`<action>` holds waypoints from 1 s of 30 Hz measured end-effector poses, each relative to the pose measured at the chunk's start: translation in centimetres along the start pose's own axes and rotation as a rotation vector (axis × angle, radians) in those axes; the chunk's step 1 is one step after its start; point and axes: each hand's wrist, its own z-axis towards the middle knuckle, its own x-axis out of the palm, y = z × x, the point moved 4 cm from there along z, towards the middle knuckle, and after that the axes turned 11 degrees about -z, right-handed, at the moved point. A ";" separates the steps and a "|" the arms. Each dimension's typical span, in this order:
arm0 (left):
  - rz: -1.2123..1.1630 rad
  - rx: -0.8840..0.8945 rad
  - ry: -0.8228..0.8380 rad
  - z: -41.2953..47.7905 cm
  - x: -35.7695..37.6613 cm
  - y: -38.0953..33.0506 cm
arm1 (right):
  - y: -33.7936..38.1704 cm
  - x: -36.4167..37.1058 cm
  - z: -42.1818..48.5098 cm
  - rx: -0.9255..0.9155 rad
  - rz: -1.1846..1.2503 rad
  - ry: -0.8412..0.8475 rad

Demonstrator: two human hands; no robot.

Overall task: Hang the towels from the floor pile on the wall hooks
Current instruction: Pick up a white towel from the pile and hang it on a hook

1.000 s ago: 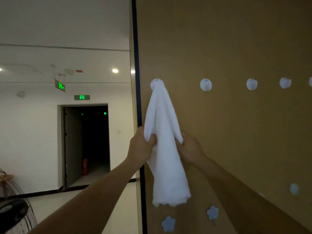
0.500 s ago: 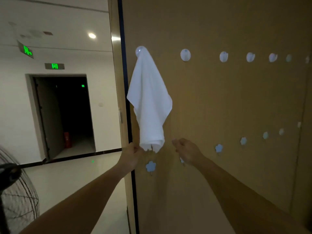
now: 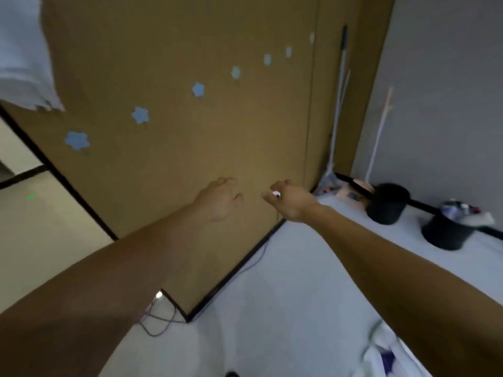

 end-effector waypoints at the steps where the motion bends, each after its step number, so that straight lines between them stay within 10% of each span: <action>1: -0.001 0.039 0.052 0.3 2.5 -1.7 | -3.0 1.0 -1.4 0.054 -0.007 0.021; 16: 0.081 0.392 0.888 0.1 46.2 -16.5 | -34.0 20.5 -24.4 0.962 0.092 0.282; 30: 0.200 0.388 1.210 -12.7 86.1 -5.4 | -46.2 61.8 -39.7 1.204 0.259 0.572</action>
